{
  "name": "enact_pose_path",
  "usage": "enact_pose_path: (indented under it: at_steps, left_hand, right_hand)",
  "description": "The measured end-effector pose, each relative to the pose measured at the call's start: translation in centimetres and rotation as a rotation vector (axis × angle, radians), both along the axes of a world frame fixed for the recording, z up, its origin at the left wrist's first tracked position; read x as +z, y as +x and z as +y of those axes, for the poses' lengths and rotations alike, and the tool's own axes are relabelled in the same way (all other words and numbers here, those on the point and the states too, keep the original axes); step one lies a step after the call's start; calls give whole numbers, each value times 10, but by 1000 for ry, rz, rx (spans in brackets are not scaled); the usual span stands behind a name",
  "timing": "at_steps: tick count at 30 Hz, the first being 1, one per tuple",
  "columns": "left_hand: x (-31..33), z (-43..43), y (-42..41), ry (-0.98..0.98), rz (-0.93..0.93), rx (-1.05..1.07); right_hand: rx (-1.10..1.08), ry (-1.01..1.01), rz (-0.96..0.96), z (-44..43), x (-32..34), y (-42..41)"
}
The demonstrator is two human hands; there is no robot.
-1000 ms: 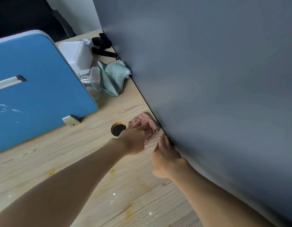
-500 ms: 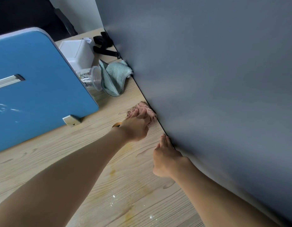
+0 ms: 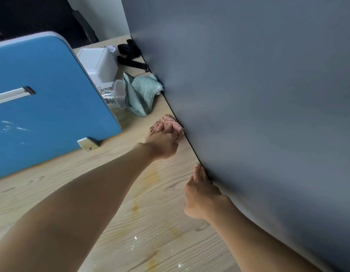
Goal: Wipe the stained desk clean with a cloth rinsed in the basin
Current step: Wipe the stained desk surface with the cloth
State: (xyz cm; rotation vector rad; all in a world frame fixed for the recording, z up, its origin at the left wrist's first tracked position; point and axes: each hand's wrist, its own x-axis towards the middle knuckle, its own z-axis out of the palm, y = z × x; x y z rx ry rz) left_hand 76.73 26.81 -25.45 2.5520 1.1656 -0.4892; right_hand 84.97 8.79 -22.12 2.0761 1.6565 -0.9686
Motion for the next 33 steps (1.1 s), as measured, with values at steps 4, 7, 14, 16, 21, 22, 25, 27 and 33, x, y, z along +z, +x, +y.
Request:
enact_pose_path:
  at_steps: [4, 7, 14, 16, 21, 22, 25, 27, 33]
  left_hand:
    - [2, -22, -16, -20, -33, -98]
    - [2, -36, -33, -26, -8, -113]
    - [5, -34, -27, -27, -55, -68]
    - [7, -51, -45, -12, -38, -106]
    - [8, -73, -58, 33, 50, -153]
    - [6, -71, -49, 48, 46, -146]
    - [7, -72, -31, 35, 11, -96]
    - [10, -85, -46, 9, 20, -106]
    - [13, -119, -80, -8, 73, -186]
  right_hand:
    - [4, -10, -5, 0, -1, -3]
    - [8, -18, -8, 1, 1, -3]
    - [13, -12, -12, 0, 0, -3]
    - [27, -9, -19, 0, -1, 0]
    - [27, 9, -40, 0, -2, -1]
    - [16, 19, -30, -1, -3, -1]
    - [-49, 118, 53, -10, -10, 7]
    - [-100, 211, 72, -31, -13, 10]
    - [-12, 275, 99, -97, -26, 9]
